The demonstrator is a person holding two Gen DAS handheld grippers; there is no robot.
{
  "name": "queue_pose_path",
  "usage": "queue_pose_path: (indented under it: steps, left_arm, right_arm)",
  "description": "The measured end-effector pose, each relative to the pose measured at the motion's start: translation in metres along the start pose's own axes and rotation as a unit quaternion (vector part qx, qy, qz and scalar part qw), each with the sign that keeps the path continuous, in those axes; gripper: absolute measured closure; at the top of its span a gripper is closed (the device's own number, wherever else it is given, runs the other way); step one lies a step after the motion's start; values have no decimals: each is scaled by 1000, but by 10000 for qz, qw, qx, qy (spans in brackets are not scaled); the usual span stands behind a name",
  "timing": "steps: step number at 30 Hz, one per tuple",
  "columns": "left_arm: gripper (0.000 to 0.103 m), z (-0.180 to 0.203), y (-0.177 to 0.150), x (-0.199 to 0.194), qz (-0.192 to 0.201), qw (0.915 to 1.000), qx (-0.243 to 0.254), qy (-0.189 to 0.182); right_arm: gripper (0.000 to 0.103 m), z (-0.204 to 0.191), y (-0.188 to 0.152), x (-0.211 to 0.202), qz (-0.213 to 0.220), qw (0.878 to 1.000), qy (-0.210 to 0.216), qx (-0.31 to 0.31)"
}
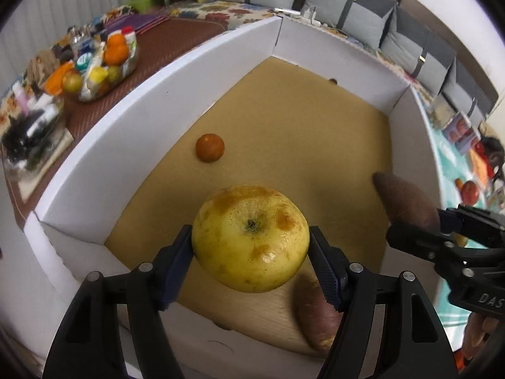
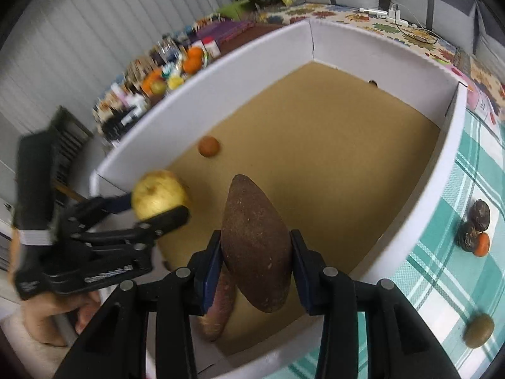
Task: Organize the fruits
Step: 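Carry the pear and sweet potato into the white box and release them, then withdraw both tools from the box and hold them above the table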
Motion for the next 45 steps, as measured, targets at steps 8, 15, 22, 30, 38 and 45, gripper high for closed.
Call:
queue_pose_path:
  steps: [8, 15, 22, 30, 38, 45]
  left_arm:
    - [16, -2, 24, -32, 756, 9967, 91, 267]
    - [12, 51, 61, -106, 1825, 9827, 80, -300]
    - [9, 172, 2, -123, 1679, 9714, 390, -1634]
    - [9, 278, -135, -67, 631, 9641, 1441, -2138]
    - [9, 297, -173, -26, 250, 9664, 1658, -1949]
    - [3, 306, -189, -23, 575, 9590, 2183, -1712]
  right_arm:
    - [19, 19, 20, -31, 530, 9982, -263, 90]
    - [4, 36, 45, -156, 1799, 9804, -743, -309]
    - [3, 100, -44, -240, 2149, 9584, -1850, -342]
    - [3, 202, -230, -250, 1572, 9318, -3074, 1120]
    - [3, 241, -304, -239, 1263, 9134, -3495, 1660]
    - [0, 249, -306, -224, 1370, 9064, -3626, 1676]
Point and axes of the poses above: each gripper's, at about its wrist camera, not at the fingertips, and x roughly the way its jaws point, z to its right, y to its top, the point moved 4 cm from there along x, roughly the way its jaws point, and after that the axes turned 14 degrees about z, right-handed, at the moved point
